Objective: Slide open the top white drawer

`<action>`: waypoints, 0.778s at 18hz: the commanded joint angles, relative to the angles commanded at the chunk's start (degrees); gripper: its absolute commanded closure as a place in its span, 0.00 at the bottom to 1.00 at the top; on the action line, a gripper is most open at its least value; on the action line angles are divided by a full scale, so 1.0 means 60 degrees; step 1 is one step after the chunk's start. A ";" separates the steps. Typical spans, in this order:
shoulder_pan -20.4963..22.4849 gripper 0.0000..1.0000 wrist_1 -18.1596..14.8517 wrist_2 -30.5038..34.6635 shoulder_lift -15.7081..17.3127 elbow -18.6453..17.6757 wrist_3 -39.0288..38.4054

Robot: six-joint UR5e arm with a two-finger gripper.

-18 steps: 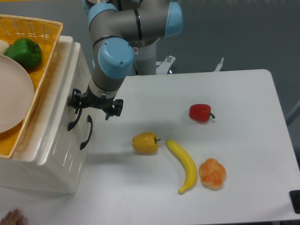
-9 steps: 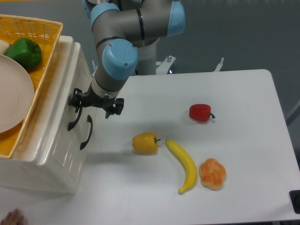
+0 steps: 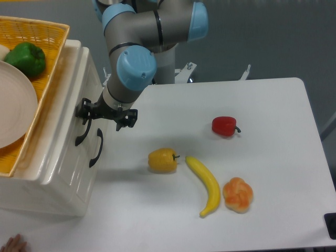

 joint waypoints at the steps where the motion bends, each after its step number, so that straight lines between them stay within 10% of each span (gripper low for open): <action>1: 0.0000 0.00 0.0014 0.0000 0.0000 0.0000 0.0000; 14: 0.0015 0.00 0.0102 0.0132 -0.0073 0.0058 0.0058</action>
